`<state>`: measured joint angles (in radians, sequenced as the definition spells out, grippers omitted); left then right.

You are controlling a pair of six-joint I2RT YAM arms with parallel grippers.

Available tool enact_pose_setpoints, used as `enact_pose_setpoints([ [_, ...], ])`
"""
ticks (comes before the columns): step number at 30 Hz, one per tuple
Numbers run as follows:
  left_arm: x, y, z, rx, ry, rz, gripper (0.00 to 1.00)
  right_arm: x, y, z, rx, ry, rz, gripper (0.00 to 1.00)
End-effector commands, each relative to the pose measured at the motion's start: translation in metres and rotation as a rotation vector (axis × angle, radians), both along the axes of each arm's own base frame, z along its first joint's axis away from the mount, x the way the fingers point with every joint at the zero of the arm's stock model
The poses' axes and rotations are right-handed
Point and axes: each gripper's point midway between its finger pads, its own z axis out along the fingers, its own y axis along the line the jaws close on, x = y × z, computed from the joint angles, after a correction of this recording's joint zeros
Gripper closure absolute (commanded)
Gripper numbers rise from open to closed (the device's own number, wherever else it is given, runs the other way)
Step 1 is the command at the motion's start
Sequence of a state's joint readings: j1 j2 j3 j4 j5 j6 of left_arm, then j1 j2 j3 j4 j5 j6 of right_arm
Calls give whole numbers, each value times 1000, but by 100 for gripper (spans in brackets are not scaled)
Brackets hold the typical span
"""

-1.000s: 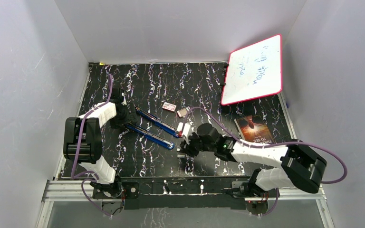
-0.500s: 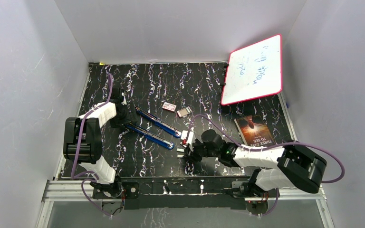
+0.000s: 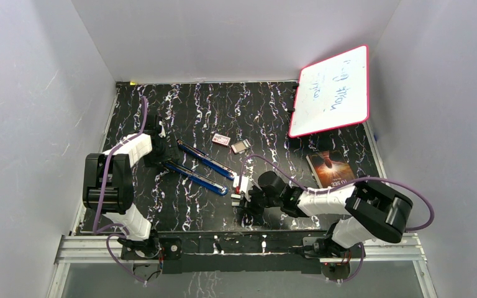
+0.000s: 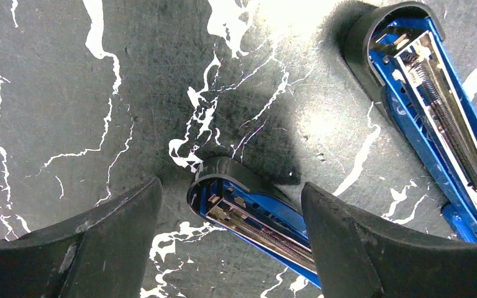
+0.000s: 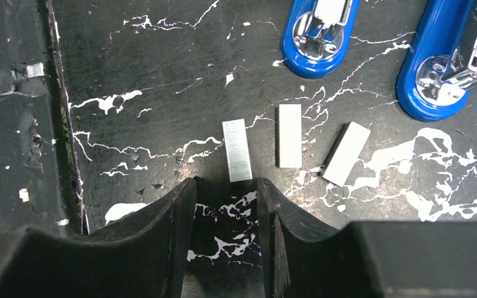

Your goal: Load the staples into the stapler

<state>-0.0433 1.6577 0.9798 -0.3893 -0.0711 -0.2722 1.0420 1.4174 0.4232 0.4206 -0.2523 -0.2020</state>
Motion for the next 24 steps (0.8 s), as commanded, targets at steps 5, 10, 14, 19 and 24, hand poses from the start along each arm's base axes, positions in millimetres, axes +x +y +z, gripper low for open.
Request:
enact_pose_setpoints([
  [5,4,0,14,2,-38,-8,19,6,17,8,26,-25,40,51],
  [10,4,-1,13,0,-37,-8,19,4,22,6,23,-5,60,52],
  [14,4,-1,13,1,-37,-10,19,1,23,5,23,12,69,56],
  [19,4,-1,14,-1,-38,-11,19,1,20,3,12,16,57,63],
  [24,4,-1,14,-2,-39,-9,19,4,18,3,6,9,36,73],
])
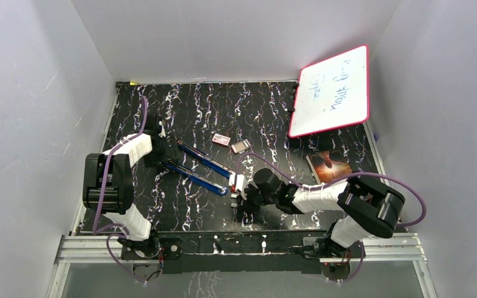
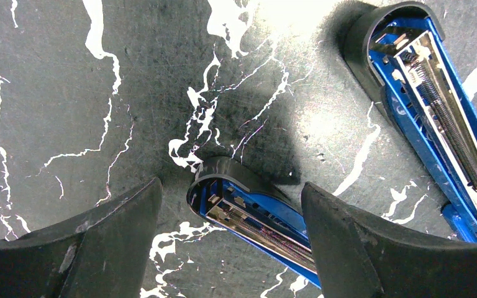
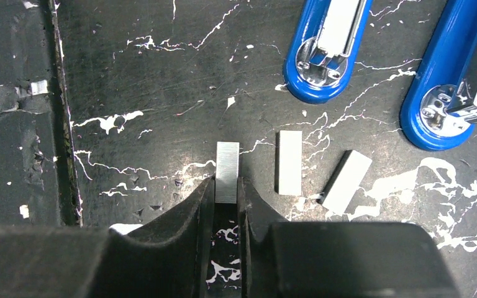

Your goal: Load the staples into the stapler

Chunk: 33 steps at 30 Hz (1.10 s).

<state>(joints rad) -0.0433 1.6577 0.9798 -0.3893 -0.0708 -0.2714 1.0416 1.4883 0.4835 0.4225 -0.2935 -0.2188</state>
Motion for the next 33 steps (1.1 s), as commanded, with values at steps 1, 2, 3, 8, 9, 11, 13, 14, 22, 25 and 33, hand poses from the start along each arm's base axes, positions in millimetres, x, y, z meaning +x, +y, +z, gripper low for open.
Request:
enact_pose_setpoints([
  [1,4,-1,14,-3,-40,-9,19,3,3,3,4,-4,-10,75],
  [2,4,-1,14,-3,-39,-10,19,4,3,3,3,-6,-14,77],
  [3,4,-1,14,-2,-40,-10,19,4,3,4,5,-9,-15,79],
  [8,4,-1,15,-2,-43,-9,19,8,10,18,27,-23,-17,85],
  [9,4,-1,15,-2,-43,-9,19,9,12,23,38,-26,-16,85],
  [11,4,-1,15,-3,-43,-9,19,11,20,39,75,-33,-15,85],
  [13,5,-1,17,-3,-48,-7,19,13,29,56,117,-42,-15,85],
  [14,4,-1,16,-3,-46,-8,19,15,33,63,135,-45,-17,85],
  [22,5,-2,18,-6,-52,-6,19,35,58,106,232,-48,-106,86],
  [25,5,-1,18,-6,-54,-5,19,47,68,114,236,-38,-162,87],
  [33,5,1,22,8,-60,-2,19,67,91,101,74,28,-214,90],
])
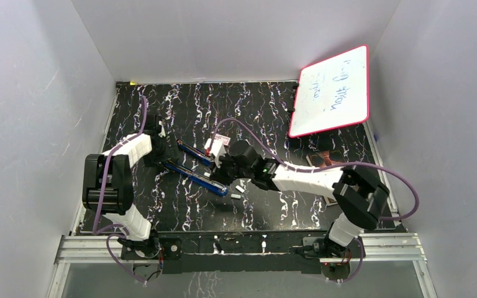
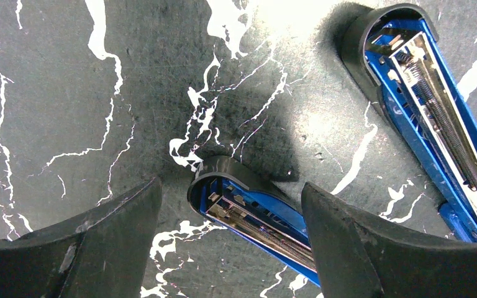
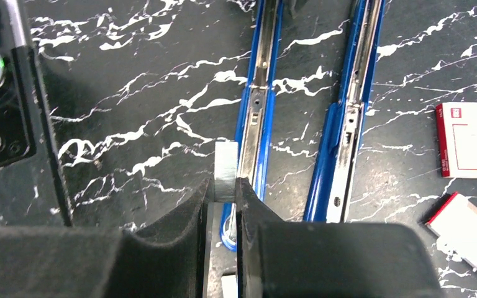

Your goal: Load the staples into the stapler

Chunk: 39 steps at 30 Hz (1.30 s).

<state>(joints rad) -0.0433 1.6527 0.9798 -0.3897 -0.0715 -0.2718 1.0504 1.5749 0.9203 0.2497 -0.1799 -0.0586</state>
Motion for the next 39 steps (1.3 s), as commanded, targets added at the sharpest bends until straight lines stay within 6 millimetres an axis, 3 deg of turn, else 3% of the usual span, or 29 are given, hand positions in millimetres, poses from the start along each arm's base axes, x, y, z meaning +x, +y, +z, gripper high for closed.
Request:
enact_pose_setpoints([
  [1,5,0,20,6,-54,-5,19,10,11,-2,-80,46,-50,90],
  [15,3,-3,14,-10,-21,-8,19,20,26,-36,-223,98,-99,90],
  [39,3,-5,14,-20,-19,-11,19,25,33,-43,-234,105,-106,90],
])
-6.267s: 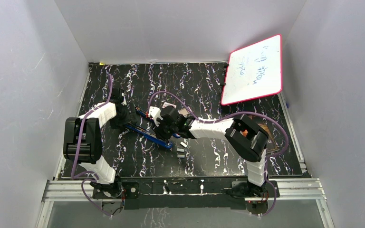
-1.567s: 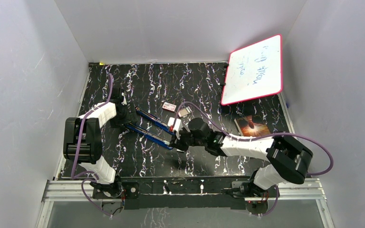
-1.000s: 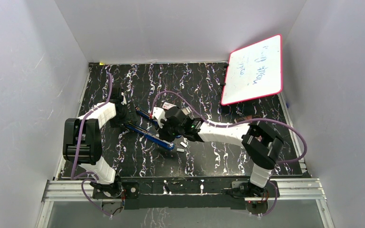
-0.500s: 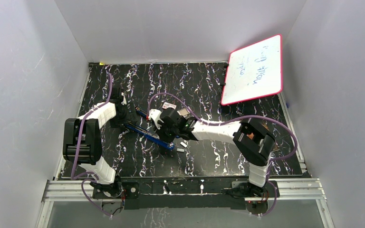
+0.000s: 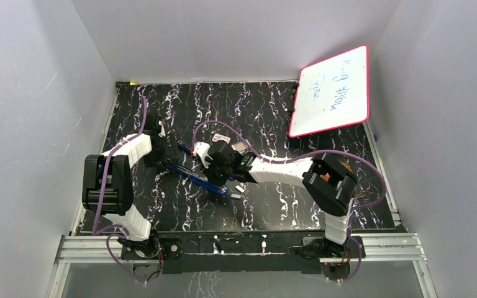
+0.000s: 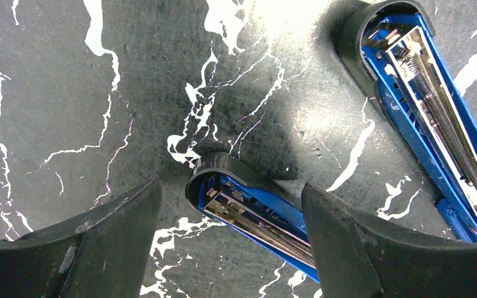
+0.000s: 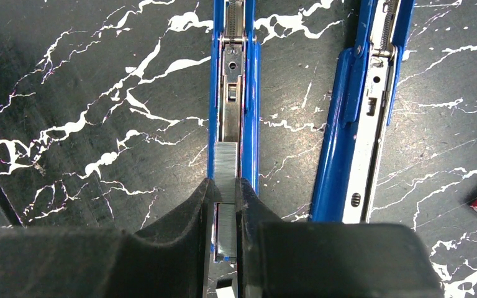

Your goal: Load the staples into the stapler

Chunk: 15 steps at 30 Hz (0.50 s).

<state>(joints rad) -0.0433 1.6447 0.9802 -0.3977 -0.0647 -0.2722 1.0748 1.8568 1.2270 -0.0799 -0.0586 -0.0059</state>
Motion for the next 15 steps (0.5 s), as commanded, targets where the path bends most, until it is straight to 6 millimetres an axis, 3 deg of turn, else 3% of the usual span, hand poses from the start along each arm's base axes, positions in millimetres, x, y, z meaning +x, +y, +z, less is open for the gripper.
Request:
enact_pose_setpoints([
  [1,4,-4,12,-14,-18,-9,19,7,16,16,51,-25,-2,90],
  [15,4,-4,12,-16,-18,-9,19,6,14,7,27,-14,-4,90],
])
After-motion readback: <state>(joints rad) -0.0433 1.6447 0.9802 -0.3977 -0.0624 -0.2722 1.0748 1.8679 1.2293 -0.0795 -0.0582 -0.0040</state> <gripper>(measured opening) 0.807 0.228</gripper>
